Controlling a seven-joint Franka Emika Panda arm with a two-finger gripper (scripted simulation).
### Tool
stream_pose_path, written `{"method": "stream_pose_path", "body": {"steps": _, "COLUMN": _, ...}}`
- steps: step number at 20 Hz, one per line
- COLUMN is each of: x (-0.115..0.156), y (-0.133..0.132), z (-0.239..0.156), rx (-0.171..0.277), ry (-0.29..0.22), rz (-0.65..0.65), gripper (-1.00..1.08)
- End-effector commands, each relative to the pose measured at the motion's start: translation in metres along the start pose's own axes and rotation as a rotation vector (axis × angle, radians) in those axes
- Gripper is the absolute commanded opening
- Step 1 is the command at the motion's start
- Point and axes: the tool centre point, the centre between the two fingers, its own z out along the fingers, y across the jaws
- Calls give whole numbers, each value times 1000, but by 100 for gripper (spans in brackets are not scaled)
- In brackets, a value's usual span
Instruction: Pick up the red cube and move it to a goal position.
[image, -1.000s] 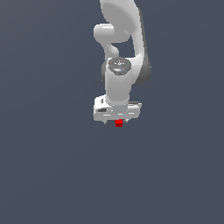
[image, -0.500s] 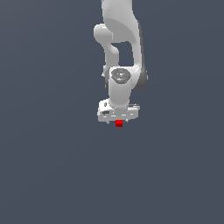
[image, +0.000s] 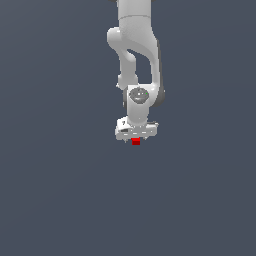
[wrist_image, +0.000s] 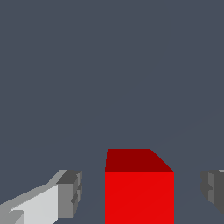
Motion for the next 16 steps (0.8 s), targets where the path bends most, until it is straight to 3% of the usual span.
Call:
{"method": "stream_pose_path", "body": {"steps": 1, "x": -5, "y": -2, "z": 9, "rx": 1, "ry": 1, "rz": -3, "gripper": 100}}
{"method": "stream_pose_path", "body": {"steps": 8, "x": -8, "y": -4, "z": 18, "rx": 1, "ry": 1, "rz": -6, "gripper": 100}}
{"method": "stream_pose_path", "body": {"steps": 9, "x": -8, "y": -4, "z": 18, "rx": 1, "ry": 1, "rz": -6, "gripper": -100}}
{"method": "stream_pose_path", "body": {"steps": 16, "x": -8, "y": -4, "z": 18, "rx": 1, "ry": 1, "rz": -6, "gripper": -100}}
